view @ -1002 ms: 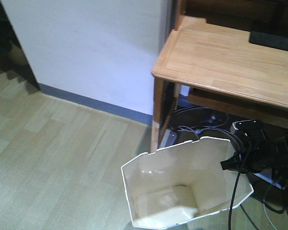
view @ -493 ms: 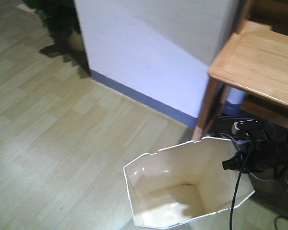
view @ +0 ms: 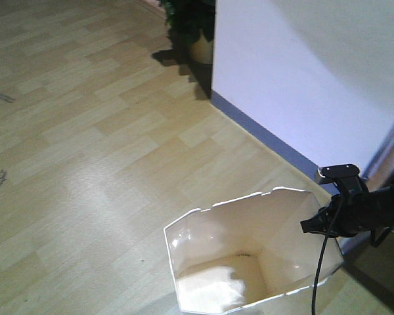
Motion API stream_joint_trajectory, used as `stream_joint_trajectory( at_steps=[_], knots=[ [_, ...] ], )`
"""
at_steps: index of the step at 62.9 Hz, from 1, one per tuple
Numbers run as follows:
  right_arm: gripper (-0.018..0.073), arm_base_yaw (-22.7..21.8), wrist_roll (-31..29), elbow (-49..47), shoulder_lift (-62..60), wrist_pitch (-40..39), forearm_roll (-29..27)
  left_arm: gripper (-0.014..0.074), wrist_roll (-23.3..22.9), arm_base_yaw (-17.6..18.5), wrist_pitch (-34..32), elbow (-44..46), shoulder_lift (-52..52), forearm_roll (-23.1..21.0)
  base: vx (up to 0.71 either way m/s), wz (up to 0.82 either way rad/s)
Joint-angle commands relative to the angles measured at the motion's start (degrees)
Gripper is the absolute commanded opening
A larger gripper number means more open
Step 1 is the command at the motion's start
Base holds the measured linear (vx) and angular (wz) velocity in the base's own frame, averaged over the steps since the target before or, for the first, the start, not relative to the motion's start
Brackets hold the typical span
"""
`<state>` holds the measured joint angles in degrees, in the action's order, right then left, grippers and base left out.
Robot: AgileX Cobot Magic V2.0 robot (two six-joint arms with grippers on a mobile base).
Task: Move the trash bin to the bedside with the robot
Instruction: 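Hold the bin in the right gripper while the base drives to the bed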
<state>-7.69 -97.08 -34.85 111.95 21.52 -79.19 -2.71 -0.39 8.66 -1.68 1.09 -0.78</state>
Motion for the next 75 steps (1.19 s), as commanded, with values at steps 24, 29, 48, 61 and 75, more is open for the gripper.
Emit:
stream_joint_trajectory(
  at_steps=[24, 29, 48, 61, 75],
  knots=[
    [-0.0006, -0.26, 1.10, -1.10, -3.16, 7.76, -3.04, -0.0006, -0.52, 0.17, -4.47, -1.58, 0.56, -0.17, 0.11, 0.45],
    [-0.0006, -0.26, 1.10, -1.10, -3.16, 7.76, -3.04, -0.0006, -0.52, 0.17, -4.47, -1.58, 0.56, -0.17, 0.14, 0.53],
    [-0.0006, -0.26, 1.10, -1.10, -3.16, 7.76, -3.04, -0.0006, -0.52, 0.17, -4.47, -1.58, 0.56, -0.17, 0.16, 0.49],
    [-0.0006, -0.26, 1.10, -1.10, -3.16, 7.76, -3.04, -0.0006, -0.52, 0.17, -4.47, -1.58, 0.56, -0.17, 0.21, 0.54],
    [-0.0006, -0.26, 1.10, -1.10, -3.16, 7.76, -3.04, -0.0006, -0.52, 0.17, -4.47, -1.58, 0.56, -0.17, 0.24, 0.52]
  ],
)
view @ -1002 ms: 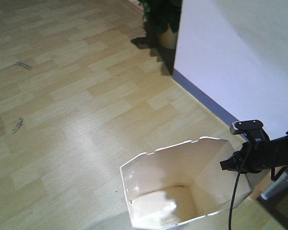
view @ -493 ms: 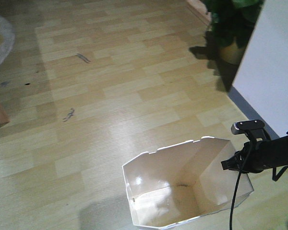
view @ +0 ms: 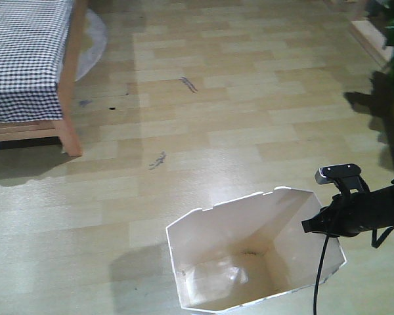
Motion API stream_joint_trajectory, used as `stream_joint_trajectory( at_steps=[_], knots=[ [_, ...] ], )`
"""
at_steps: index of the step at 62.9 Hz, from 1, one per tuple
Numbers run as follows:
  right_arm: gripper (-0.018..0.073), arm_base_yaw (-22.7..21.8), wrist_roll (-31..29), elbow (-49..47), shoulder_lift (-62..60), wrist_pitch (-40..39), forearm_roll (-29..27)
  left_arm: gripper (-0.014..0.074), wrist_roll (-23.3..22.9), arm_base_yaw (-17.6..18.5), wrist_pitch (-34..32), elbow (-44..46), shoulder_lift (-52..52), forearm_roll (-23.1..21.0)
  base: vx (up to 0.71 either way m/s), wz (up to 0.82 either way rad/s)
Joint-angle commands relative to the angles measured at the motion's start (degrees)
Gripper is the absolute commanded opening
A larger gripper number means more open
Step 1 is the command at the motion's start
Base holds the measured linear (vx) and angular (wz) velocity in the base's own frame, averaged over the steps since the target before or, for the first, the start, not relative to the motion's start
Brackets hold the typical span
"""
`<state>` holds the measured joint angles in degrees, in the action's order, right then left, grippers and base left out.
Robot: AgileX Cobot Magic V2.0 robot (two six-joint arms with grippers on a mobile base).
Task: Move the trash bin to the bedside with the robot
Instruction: 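Hold the bin in the right gripper while the base drives to the bed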
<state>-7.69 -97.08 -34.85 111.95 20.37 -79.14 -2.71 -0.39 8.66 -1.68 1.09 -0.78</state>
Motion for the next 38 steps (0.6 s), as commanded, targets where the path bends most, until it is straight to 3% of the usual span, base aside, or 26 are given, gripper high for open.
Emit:
stream_joint_trajectory(
  at_steps=[1, 18, 38],
  knots=[
    [-0.0006, -0.26, 1.10, -1.10, -3.16, 8.92, -3.09, -0.0006, -0.52, 0.17, -4.47, -1.58, 0.56, -0.17, 0.26, 0.45],
    [-0.0006, -0.26, 1.10, -1.10, -3.16, 8.92, -3.09, -0.0006, -0.52, 0.17, -4.47, -1.58, 0.56, -0.17, 0.28, 0.33],
    [-0.0006, -0.26, 1.10, -1.10, -3.16, 8.92, -3.09, -0.0006, -0.52, 0.17, -4.47, -1.58, 0.56, -0.17, 0.36, 0.01]
  ],
)
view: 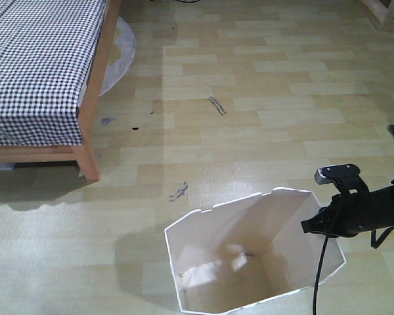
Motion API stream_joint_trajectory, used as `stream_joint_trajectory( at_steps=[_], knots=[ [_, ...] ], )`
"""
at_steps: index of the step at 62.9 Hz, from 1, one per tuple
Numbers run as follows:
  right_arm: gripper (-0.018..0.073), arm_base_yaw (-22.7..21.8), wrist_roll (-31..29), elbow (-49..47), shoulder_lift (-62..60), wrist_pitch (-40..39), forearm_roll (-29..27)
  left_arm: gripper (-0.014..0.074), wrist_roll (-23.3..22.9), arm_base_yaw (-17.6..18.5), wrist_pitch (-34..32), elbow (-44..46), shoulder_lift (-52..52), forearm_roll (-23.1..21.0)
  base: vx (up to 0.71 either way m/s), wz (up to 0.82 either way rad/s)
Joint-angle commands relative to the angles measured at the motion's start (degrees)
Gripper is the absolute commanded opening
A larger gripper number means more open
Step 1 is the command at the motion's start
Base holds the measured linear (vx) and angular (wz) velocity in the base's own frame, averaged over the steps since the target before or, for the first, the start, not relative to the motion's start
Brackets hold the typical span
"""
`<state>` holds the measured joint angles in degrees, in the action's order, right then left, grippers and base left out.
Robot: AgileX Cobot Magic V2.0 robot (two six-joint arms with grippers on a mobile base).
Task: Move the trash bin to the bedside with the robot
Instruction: 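Hold the bin in the right gripper while the base drives to the bed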
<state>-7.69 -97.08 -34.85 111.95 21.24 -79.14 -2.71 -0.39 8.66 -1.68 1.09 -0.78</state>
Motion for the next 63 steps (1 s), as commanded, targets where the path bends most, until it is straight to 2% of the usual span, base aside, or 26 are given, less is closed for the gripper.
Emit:
stream_joint_trajectory(
  at_steps=[1, 63],
  knots=[
    [-0.0006, -0.26, 1.10, -1.10, -3.16, 8.05, -3.09, -0.0006, -0.52, 0.17, -4.47, -1.58, 0.56, -0.17, 0.40, -0.04],
    [-0.0006, -0.26, 1.10, -1.10, -3.16, 8.05, -3.09, -0.0006, -0.52, 0.17, -4.47, -1.58, 0.56, -0.17, 0.44, -0.02]
  ],
)
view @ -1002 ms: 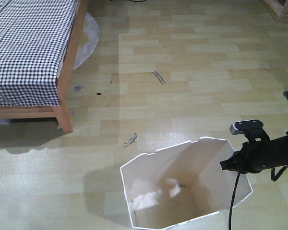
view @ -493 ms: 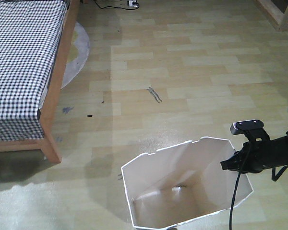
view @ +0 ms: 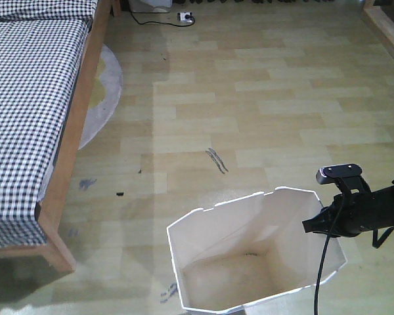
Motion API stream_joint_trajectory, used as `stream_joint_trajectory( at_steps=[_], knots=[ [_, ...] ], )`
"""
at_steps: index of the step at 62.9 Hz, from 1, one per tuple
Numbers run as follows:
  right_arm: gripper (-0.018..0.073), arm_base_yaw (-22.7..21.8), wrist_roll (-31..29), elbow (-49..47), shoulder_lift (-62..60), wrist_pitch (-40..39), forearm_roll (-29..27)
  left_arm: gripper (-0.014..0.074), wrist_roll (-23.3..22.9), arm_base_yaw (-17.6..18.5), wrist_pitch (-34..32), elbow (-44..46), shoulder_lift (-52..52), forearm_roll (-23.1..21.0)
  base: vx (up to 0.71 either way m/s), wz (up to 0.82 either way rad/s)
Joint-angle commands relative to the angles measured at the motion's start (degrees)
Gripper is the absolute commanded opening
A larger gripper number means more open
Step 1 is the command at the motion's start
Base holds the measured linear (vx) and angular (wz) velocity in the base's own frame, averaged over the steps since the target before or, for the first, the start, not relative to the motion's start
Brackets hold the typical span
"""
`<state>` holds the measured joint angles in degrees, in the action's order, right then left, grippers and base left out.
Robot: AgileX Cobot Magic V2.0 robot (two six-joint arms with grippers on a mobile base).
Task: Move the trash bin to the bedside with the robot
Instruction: 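Hold the bin in the right gripper while the base drives to the bed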
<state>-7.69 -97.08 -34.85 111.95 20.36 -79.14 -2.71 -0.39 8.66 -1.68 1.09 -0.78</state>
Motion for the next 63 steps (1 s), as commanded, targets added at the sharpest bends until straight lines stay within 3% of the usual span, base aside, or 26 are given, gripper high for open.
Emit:
stream_joint_trajectory(
  at_steps=[1, 63],
  knots=[
    [-0.0006, -0.26, 1.10, -1.10, -3.16, 8.93, -3.09, -0.0006, -0.52, 0.17, -4.47, -1.58, 0.56, -0.17, 0.47, 0.10],
    [-0.0006, -0.26, 1.10, -1.10, -3.16, 8.93, -3.09, -0.0006, -0.52, 0.17, -4.47, -1.58, 0.56, -0.17, 0.42, 0.00]
  ],
)
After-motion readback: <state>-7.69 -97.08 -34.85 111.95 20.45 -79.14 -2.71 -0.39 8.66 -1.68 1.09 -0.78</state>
